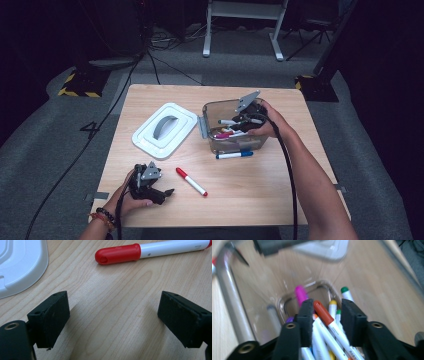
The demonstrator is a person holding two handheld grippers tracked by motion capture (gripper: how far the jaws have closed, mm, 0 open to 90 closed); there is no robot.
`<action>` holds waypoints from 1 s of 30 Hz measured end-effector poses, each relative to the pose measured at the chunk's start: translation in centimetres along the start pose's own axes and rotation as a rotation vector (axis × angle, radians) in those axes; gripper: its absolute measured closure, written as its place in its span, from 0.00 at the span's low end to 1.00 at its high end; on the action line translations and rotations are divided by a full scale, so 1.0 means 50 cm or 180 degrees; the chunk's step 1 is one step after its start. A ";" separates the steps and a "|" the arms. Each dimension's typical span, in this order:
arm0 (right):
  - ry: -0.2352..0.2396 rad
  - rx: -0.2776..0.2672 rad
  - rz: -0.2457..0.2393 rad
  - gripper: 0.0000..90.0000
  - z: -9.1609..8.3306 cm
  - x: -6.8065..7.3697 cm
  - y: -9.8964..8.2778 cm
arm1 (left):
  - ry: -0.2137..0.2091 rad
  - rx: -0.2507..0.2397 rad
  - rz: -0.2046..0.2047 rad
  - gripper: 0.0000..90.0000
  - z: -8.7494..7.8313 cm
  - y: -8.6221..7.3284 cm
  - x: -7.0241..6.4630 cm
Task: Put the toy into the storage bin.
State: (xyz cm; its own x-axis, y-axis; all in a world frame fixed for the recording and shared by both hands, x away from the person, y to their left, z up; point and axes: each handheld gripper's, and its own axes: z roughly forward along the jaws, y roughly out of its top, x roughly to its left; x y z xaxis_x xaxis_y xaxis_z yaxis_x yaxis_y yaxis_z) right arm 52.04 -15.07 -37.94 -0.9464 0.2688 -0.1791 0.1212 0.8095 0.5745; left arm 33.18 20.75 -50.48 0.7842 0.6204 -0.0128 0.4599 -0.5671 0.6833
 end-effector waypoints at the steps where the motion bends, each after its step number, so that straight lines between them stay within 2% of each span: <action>1: -0.0014 -0.0063 0.0046 0.66 -0.005 -0.001 -0.001 | 0.0000 -0.0001 0.0000 0.12 0.000 0.000 0.000; 5: -0.0039 -0.0453 0.0239 0.57 -0.053 -0.006 -0.018 | 0.0000 0.0000 0.0000 0.12 0.000 0.000 0.000; 6: -0.0114 -0.0578 0.0329 0.53 -0.069 -0.007 -0.027 | 0.0000 0.0001 0.0001 0.12 0.000 0.000 0.000; 8: -0.0200 -0.0718 0.0421 0.49 -0.093 -0.006 -0.039 | 0.0000 0.0001 0.0002 0.12 0.000 0.000 0.000; 12: -0.0350 -0.0954 0.0442 0.43 -0.148 0.017 -0.066 | 0.0001 0.0001 0.0001 0.12 0.000 0.000 0.000; 16: -0.0452 -0.1086 0.0413 0.41 -0.189 0.048 -0.088 | 0.0000 0.0002 0.0001 0.12 0.000 0.000 0.000; 21: -0.0465 -0.1262 0.0404 0.40 -0.228 0.082 -0.116 | 0.0001 0.0001 0.0000 0.12 0.000 0.000 0.000; 23: -0.0498 -0.1305 0.0416 0.40 -0.235 0.095 -0.126 | 0.0001 0.0000 0.0000 0.12 0.000 0.000 0.000; 25: -0.0466 -0.1364 0.0448 0.40 -0.238 0.107 -0.135 | 0.0000 0.0001 0.0000 0.12 0.000 0.000 0.000; 27: -0.0497 -0.1360 0.0458 0.40 -0.237 0.127 -0.145 | 0.0001 0.0001 0.0000 0.12 0.000 0.000 0.000; 30: -0.0463 -0.1381 0.0475 0.41 -0.228 0.158 -0.157 | 0.0001 0.0000 0.0000 0.12 0.000 0.000 0.000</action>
State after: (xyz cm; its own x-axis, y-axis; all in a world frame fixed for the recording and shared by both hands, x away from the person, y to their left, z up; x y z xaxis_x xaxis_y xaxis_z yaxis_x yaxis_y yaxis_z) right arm 40.19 -25.24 -34.77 -0.8727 0.4608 -0.1613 0.0872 0.4723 0.8771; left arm 33.18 20.75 -50.48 0.7841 0.6205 -0.0124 0.4598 -0.5673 0.6832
